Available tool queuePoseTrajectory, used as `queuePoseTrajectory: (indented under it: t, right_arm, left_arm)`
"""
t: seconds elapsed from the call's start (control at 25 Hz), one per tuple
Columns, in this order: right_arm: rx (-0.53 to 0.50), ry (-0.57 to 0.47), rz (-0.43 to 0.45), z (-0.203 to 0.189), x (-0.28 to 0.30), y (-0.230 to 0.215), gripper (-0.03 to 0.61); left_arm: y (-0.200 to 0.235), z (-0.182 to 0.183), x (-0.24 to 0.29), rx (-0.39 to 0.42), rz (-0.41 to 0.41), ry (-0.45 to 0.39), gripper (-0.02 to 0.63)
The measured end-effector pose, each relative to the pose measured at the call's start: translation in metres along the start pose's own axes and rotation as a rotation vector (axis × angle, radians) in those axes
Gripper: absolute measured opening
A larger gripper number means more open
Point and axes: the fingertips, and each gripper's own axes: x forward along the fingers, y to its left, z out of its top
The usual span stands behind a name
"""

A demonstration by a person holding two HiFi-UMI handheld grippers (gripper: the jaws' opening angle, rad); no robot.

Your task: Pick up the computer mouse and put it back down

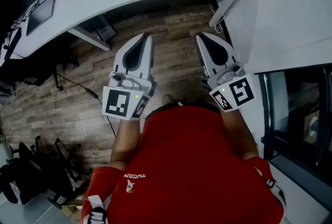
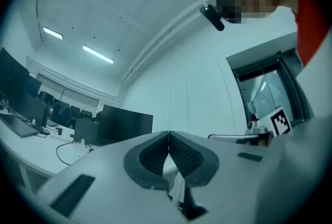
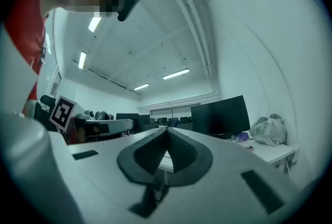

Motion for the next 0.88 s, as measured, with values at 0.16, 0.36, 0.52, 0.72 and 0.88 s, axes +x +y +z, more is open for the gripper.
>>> queuePoseTrajectory:
  t: [0.16, 0.36, 0.52, 0.72, 0.88]
  right_arm:
    - [0.006, -0.003, 0.002, -0.001, 0.005, 0.008, 0.004]
    - [0.020, -0.002, 0.002, -0.004, 0.015, 0.020, 0.005]
    - [0.016, 0.012, 0.007, -0.009, 0.026, 0.026, 0.005]
    - [0.015, 0.024, 0.015, -0.015, 0.047, 0.015, 0.005]
    - [0.027, 0.026, 0.030, -0.025, 0.073, -0.007, 0.005]
  left_arm:
    - [0.006, 0.000, -0.006, -0.003, -0.005, -0.005, 0.011]
    - [0.020, 0.001, -0.014, -0.009, -0.008, -0.015, 0.011]
    - [0.034, 0.000, -0.018, -0.016, 0.002, -0.017, 0.011]
    - [0.055, -0.005, -0.008, -0.015, 0.025, -0.011, 0.011]
    - [0.074, -0.014, 0.011, -0.003, 0.051, -0.002, 0.011]
